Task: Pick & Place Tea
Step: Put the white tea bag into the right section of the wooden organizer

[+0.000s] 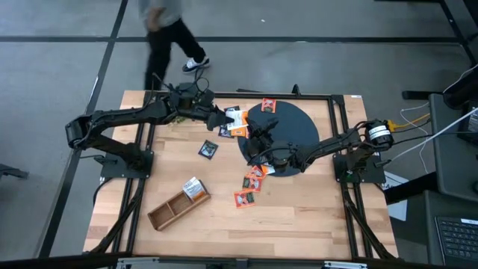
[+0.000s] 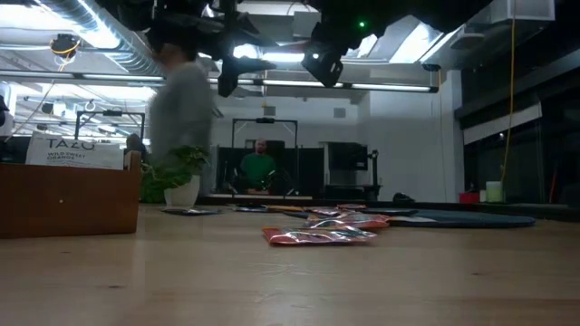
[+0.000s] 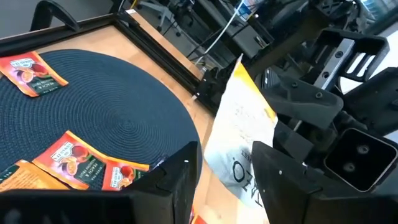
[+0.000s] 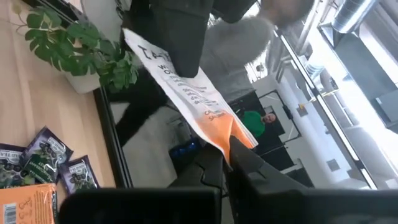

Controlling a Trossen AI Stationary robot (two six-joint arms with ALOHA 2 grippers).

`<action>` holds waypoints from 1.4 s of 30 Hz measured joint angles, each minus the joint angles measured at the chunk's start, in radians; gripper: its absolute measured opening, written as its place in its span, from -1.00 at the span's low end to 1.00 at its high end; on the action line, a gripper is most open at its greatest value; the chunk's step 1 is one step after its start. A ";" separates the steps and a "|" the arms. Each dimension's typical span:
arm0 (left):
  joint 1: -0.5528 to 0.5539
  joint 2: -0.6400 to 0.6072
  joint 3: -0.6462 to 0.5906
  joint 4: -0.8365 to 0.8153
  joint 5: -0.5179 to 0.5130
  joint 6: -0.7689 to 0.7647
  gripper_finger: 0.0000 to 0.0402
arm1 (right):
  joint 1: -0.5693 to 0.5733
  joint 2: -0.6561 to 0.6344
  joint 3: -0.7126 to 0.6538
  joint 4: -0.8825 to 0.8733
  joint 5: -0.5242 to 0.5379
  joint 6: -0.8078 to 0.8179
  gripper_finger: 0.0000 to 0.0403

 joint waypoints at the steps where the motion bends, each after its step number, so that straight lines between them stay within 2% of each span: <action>1: 0.000 0.000 0.000 0.000 0.000 0.004 -0.26 | 0.000 0.000 0.000 0.000 0.000 0.000 -0.95; 5: 0.000 0.000 0.000 0.000 0.000 0.006 -0.30 | 0.000 0.000 0.000 -0.001 0.000 0.000 -0.95; 8: 0.000 0.000 0.000 0.001 0.021 0.007 -0.41 | 0.000 0.000 0.000 -0.001 0.000 0.000 -0.95; 17: -0.017 0.000 0.000 0.012 0.035 0.041 -0.96 | -0.024 0.000 0.000 -0.023 -0.004 0.039 -0.93; 22: -0.018 0.000 0.000 0.011 0.040 0.055 -0.98 | -0.026 0.000 0.000 -0.077 -0.022 0.067 -0.78; 28: -0.006 -0.030 0.000 -0.015 0.060 0.076 -0.98 | -0.003 0.000 0.001 -0.157 -0.025 0.189 -0.49; 33: 0.009 -0.091 0.000 -0.151 0.027 0.135 -0.99 | 0.040 -0.004 0.001 -0.167 -0.026 0.232 -0.27; 37: 0.002 -0.152 0.000 -0.302 -0.038 0.203 -0.99 | 0.060 -0.054 -0.004 -0.302 -0.082 0.415 -0.17; 42: -0.056 -0.215 0.000 -0.467 -0.111 0.250 -0.99 | 0.044 -0.171 -0.005 -0.660 -0.362 0.862 -0.15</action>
